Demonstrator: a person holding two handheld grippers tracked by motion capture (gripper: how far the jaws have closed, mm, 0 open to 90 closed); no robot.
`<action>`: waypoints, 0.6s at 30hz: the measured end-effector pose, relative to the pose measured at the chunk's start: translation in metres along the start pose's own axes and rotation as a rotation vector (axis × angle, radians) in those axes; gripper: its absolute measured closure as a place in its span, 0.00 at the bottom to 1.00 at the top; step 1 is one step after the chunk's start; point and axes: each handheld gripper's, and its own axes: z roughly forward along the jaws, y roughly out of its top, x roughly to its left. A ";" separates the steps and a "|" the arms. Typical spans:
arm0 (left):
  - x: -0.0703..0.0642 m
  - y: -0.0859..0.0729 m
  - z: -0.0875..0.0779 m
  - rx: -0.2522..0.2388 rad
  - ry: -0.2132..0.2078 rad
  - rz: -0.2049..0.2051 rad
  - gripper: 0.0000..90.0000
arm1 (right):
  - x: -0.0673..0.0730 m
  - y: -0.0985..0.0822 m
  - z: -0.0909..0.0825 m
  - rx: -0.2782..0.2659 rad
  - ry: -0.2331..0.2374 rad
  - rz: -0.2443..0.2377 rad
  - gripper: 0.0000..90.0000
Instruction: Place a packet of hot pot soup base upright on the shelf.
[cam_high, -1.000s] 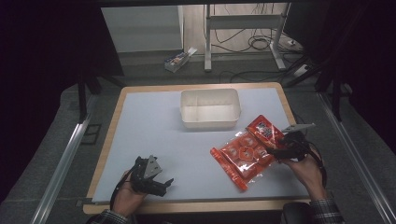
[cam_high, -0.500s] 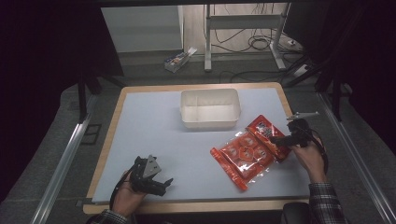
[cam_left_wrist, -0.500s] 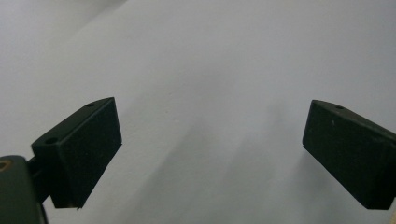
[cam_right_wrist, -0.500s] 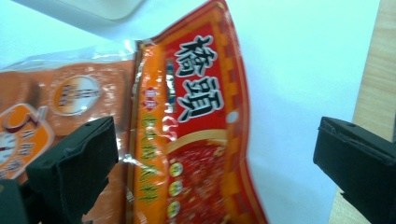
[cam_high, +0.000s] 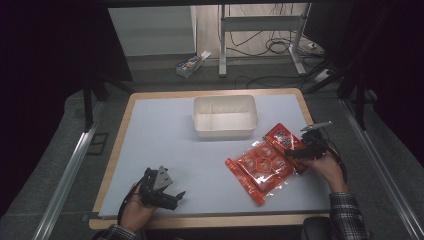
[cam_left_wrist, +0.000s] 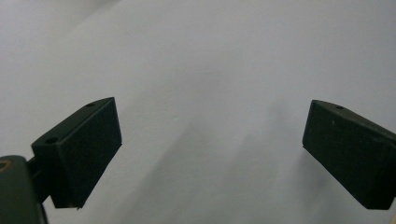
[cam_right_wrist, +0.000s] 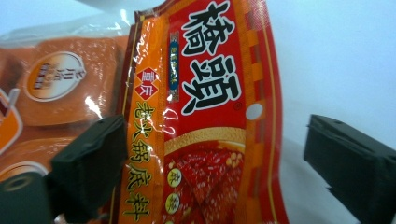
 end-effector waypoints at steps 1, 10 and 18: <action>0.000 0.000 0.000 0.000 0.000 0.000 0.05 | 0.000 0.000 0.000 0.000 0.000 0.000 0.10; 0.000 0.000 0.000 0.008 0.000 0.008 0.05 | 0.003 0.005 0.001 -0.003 0.046 -0.021 0.52; 0.000 0.000 0.000 0.009 0.001 0.010 0.05 | 0.016 0.009 -0.001 0.009 -0.018 -0.110 0.71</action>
